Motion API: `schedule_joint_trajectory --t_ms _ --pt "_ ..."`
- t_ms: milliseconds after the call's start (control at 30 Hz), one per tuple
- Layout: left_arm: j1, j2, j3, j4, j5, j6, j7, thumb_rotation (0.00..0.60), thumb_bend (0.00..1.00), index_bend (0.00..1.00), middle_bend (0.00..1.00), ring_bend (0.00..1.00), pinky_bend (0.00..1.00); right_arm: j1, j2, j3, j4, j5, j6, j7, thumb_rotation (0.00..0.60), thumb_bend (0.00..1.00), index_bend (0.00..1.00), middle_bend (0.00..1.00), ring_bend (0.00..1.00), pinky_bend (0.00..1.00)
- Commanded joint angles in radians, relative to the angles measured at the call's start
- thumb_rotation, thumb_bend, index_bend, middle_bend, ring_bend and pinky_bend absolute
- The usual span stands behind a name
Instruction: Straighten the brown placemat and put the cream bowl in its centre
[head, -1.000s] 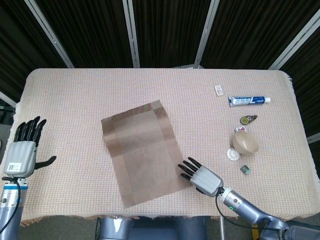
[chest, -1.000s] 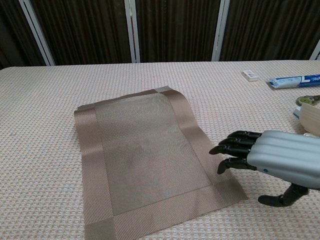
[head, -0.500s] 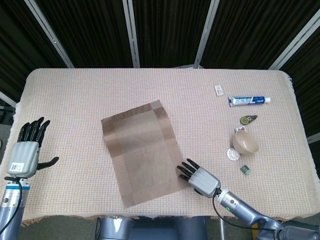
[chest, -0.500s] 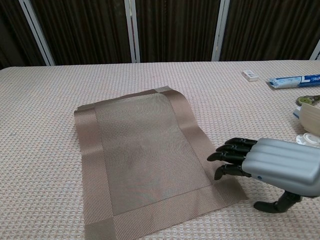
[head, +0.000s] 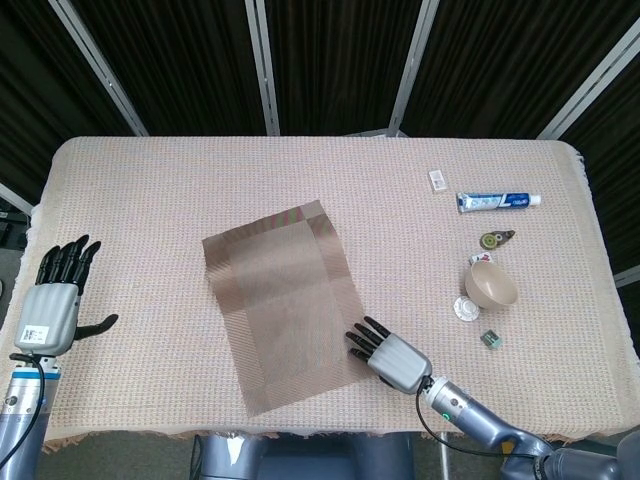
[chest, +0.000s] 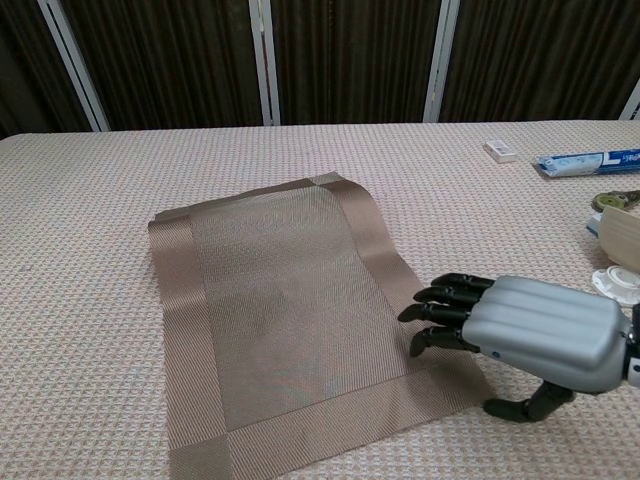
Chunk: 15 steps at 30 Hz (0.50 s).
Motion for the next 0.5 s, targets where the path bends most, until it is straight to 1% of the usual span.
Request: schedule_joint_trajectory --t_ms 33,333,400,500 --pt "0.000 0.000 0.000 0.000 0.000 -0.003 -0.002 0.600 0.00 0.00 0.00 0.00 0.00 0.004 -0.009 0.007 0.009 0.002 0.013 0.004 0.600 0.23 0.22 0.06 0.00 0.00" --pt "0.000 0.002 -0.001 0.000 0.001 -0.011 -0.008 0.600 0.00 0.00 0.00 0.00 0.00 0.012 -0.025 0.009 0.025 0.016 0.018 0.010 0.600 0.24 0.23 0.06 0.00 0.00" --pt "0.000 0.002 0.000 -0.001 0.003 -0.012 -0.009 0.600 0.00 0.00 0.00 0.00 0.00 0.014 -0.028 0.008 0.031 0.018 0.020 0.014 0.600 0.26 0.27 0.07 0.00 0.00" --pt "0.001 0.003 0.001 -0.001 0.004 -0.013 -0.010 0.600 0.00 0.00 0.00 0.00 0.00 0.015 -0.031 0.006 0.035 0.018 0.025 0.023 0.600 0.31 0.38 0.07 0.00 0.00"
